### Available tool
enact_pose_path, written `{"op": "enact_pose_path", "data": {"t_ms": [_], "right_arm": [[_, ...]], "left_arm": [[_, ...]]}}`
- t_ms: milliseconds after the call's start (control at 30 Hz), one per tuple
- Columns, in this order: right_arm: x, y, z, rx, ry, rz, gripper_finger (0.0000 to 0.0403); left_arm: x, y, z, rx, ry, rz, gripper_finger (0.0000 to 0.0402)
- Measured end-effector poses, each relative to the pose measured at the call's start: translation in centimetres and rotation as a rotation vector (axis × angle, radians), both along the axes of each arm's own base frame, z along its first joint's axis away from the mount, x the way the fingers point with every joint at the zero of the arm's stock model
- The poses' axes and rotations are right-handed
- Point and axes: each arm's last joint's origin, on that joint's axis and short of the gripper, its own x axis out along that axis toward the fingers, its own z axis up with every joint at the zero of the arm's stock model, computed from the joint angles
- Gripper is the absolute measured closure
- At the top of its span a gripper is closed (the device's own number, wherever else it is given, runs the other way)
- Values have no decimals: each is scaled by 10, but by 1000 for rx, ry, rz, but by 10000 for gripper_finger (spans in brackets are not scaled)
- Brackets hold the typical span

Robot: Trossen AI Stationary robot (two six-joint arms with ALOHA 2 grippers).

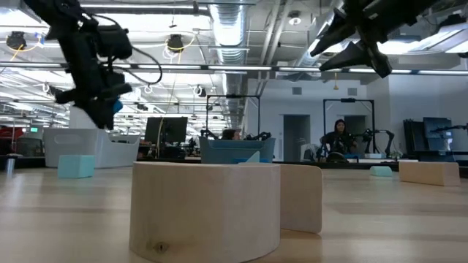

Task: Sort & place blocks by color
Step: Put the top blue block into the gray bin

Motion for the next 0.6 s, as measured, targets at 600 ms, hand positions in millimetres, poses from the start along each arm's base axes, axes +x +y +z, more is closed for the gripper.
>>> {"op": "enact_pose_path", "data": {"t_ms": [600], "right_arm": [[-4, 8, -5, 31, 40, 26, 226]], "left_arm": [[-8, 12, -23, -80, 65, 115, 300]]}}
